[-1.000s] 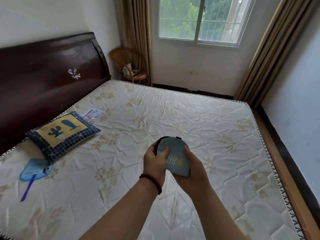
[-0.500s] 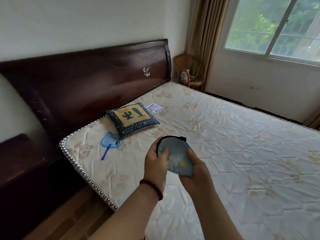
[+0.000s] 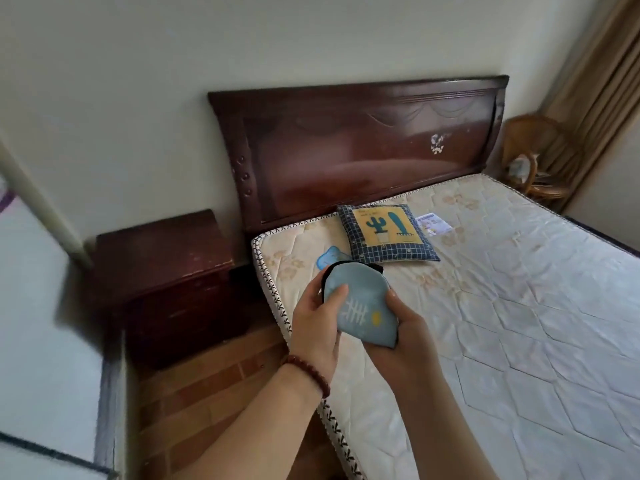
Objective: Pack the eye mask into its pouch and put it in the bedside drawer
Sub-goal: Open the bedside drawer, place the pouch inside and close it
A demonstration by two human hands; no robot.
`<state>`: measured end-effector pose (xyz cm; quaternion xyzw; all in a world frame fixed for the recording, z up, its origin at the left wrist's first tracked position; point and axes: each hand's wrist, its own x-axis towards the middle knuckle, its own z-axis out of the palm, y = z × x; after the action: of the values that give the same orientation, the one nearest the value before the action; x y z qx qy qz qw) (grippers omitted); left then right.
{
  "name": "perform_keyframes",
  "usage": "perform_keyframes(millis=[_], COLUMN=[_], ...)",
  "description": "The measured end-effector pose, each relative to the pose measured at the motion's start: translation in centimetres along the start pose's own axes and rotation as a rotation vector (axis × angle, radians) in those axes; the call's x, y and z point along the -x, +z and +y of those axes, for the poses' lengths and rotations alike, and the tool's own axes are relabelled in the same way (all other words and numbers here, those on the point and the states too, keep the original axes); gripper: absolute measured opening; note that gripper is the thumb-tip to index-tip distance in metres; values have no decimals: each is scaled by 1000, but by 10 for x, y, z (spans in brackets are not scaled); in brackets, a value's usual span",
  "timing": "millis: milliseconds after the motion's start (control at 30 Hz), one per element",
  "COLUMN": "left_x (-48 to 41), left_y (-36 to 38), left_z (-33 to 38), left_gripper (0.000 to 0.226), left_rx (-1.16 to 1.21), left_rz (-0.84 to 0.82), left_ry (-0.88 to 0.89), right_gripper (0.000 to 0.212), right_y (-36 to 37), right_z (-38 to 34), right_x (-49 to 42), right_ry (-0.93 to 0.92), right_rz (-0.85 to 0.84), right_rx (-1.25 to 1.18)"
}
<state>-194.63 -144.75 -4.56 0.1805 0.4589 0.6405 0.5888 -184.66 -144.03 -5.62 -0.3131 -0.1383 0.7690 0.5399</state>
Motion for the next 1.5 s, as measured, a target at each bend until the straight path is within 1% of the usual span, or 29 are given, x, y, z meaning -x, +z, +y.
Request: perform_keyframes(millis=[100, 267, 400, 467, 533, 633, 700, 800, 933, 1133, 1233, 1333, 1500], left_x=[-20, -74, -115, -131, -145, -159, -163, -169, -180, -190, -197, -209, -231], left_y=[-10, -16, -11, -9, -10, -16, -20, -28, -42, -83, -110, -141, -197], left_z=[13, 40, 62, 70, 77, 83, 86, 90, 100, 126, 143, 164, 206], left_gripper=[27, 28, 32, 29, 26, 18, 18, 17, 16, 20, 19, 17, 18], left_rx=[6, 16, -4, 1, 13, 10, 3, 5, 14, 5, 4, 2, -5], left_rz=[27, 136, 182, 204, 221, 232, 248, 296, 352, 398, 400, 405, 385], left_ry=[6, 5, 11, 22, 27, 53, 75, 91, 101, 104, 114, 123, 123], right_gripper=[31, 33, 25, 22, 25, 23, 24, 29, 23, 36, 34, 29, 29], right_y=[11, 34, 53, 62, 70, 78, 82, 90, 102, 136, 155, 177, 218], right_z=[9, 12, 5, 4, 5, 13, 19, 27, 40, 81, 107, 134, 184], right_x=[-26, -88, -139, -160, -177, -199, -208, -218, -235, -248, -257, -270, -289], right_ry=[39, 108, 129, 146, 165, 212, 248, 269, 292, 282, 288, 275, 247], right_rz=[-37, -95, -148, -181, -210, -231, -247, -263, -264, -225, -214, -213, -191], right_rx=[-6, 63, 83, 88, 93, 112, 127, 157, 195, 361, 386, 389, 374])
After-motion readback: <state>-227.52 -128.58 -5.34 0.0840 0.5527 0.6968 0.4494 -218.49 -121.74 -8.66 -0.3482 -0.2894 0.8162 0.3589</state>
